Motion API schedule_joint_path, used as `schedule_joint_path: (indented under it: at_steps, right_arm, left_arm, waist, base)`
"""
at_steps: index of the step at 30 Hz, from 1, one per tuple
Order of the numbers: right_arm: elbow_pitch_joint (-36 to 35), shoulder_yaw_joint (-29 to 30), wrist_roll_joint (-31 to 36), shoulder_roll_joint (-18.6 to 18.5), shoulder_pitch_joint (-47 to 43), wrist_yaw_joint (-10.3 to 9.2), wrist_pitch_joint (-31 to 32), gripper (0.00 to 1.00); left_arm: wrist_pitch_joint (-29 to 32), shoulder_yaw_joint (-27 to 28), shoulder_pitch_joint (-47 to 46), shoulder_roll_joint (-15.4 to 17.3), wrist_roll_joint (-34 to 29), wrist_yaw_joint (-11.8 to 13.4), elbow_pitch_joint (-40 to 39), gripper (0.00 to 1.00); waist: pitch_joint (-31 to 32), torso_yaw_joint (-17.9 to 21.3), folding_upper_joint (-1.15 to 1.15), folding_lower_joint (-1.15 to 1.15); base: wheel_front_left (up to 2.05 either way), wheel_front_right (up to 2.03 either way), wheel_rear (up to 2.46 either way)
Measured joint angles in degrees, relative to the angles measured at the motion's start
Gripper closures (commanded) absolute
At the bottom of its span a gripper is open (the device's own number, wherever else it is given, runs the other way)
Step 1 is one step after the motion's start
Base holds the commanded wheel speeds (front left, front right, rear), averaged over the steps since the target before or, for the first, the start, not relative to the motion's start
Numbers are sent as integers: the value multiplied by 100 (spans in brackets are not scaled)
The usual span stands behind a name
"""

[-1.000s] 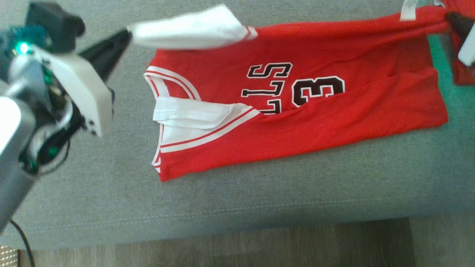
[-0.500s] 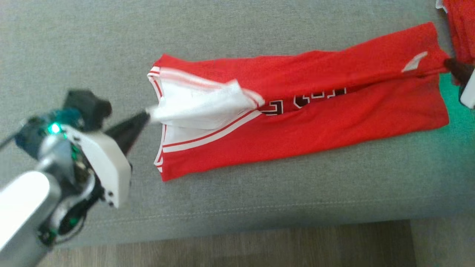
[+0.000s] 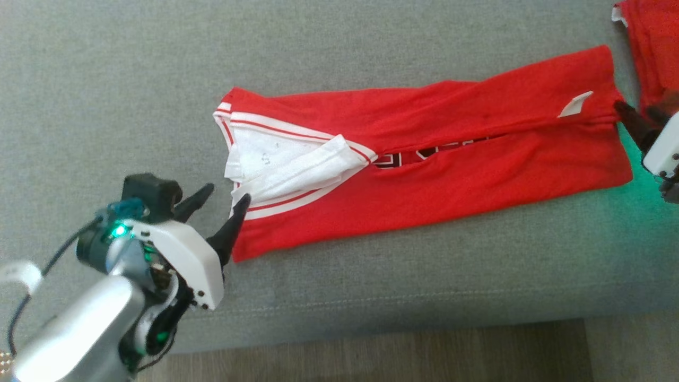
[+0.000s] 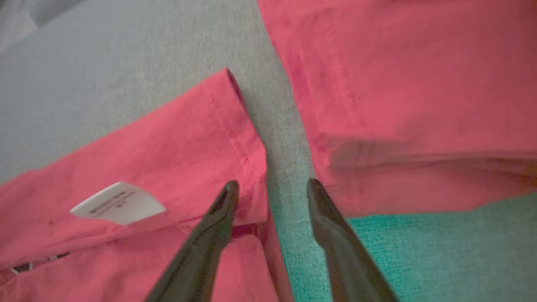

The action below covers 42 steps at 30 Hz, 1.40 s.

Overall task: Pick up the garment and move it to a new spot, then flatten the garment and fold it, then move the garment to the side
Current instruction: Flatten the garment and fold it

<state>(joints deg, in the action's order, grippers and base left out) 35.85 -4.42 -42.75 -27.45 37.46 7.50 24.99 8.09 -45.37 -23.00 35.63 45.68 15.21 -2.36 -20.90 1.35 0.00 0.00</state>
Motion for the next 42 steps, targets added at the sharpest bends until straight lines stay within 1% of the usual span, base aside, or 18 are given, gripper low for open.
schedule_joint_path:
  at_steps: [2, 5, 7, 9, 11, 13, 15, 16, 17, 19, 21, 24, 26, 30, 33, 36, 39, 42]
  right_arm:
    - [-164, 109, 33, 32, -137, 0, -319, 0]
    - [-424, 234, 396, 73, -425, 0, -957, 0]
    - [-531, 435, 564, 213, -670, 0, -1441, 0]
    - [-645, 598, 754, 399, -953, 0, -1870, 0]
    - [-746, 757, 945, 619, -1274, 0, -2259, 0]
    - [-810, 915, 1074, 870, -1559, 0, -2518, 0]
    - [-843, 1070, 1128, 1131, -1783, 0, -2669, 0]
    - [-843, 1070, 1128, 1131, -1783, 0, -2669, 0]
    - [-836, 1152, 1172, 1246, -1857, 0, -2716, 0]
    - [-798, 1329, 1311, 1371, -1912, 0, -2792, 0]
    - [-686, 1593, 1372, 1466, -1880, 0, -2807, 0]
    - [-346, 2008, 1584, 1508, -1686, 0, -2798, 0]
    - [-79, 2267, 1756, 1497, -1468, 0, -2639, 0]
    - [371, 2390, 2107, 1446, -1070, 0, -2315, 0]
    - [665, 2461, 2312, 1334, -865, 0, -2118, 0]
    - [1021, 2499, 2498, 1195, -745, 0, -1845, 0]
    - [1305, 2477, 2636, 1171, -732, 0, -1595, 0]
    - [1436, 2419, 2657, 1135, -631, 0, -1538, 0]
  left_arm:
    - [-423, 113, 122, -164, -52, 233, 116, 0]
    - [-1151, 411, 343, -412, -132, 638, 285, 0]
    - [-1647, 549, 501, -630, -226, 868, 350, 0]
    - [-1964, 555, 641, -815, -366, 1023, 388, 0]
    - [-2135, 542, 793, -985, -577, 1172, 389, 0]
    - [-2203, 553, 943, -1116, -848, 1360, 360, 0]
    - [-2231, 577, 1094, -1210, -1149, 1519, 291, 0]
    - [-2231, 577, 1094, -1210, -1149, 1519, 291, 0]
    - [-2231, 626, 1178, -1274, -1315, 1597, 222, 0]
    - [-2236, 737, 1324, -1411, -1793, 1766, 10, 0]
    - [-2239, 750, 1428, -1530, -2219, 1869, -149, 0]
    - [-2239, 746, 1615, -1689, -2730, 1933, -261, 0]
    - [-2239, 737, 1731, -1740, -3011, 1967, -257, 0]
    - [-2239, 710, 1855, -1840, -3389, 1967, -178, 0]
    - [-2239, 716, 1881, -1913, -3504, 1948, -140, 0]
    - [-2239, 709, 1956, -1991, -3562, 1851, -93, 0]
    - [-2239, 730, 1957, -2034, -3601, 1788, -60, 0]
    - [-2239, 762, 1957, -2107, -3602, 1730, -8, 0]
  waist:
    - [81, -6, 0, 0]
    - [213, -7, 0, 0]
    - [313, -14, 0, 0]
    - [420, -32, 0, 0]
    - [528, -67, 0, 0]
    - [633, -108, 0, 0]
    - [729, -150, 0, 0]
    - [729, -150, 0, 0]
    - [771, -171, 0, 0]
    - [827, -226, 0, 0]
    - [869, -285, 0, 0]
    - [916, -386, 0, 0]
    - [938, -469, 0, 0]
    - [945, -645, 0, 0]
    - [917, -768, 0, 0]
    - [867, -860, 0, 0]
    - [819, -918, 0, 0]
    - [779, -941, 0, 0]
  base:
    - [0, 0, 0]
    - [0, 0, 0]
    - [0, 0, 0]
    - [0, 0, 0]
    - [0, 0, 0]
    - [0, 0, 0]
    - [0, 0, 0]
    - [0, 0, 0]
    - [0, 0, 0]
    - [0, 0, 0]
    - [0, 0, 0]
    - [0, 0, 0]
    - [0, 0, 0]
    - [0, 0, 0]
    - [0, 0, 0]
    - [0, 0, 0]
    - [0, 0, 0]
    - [0, 0, 0]
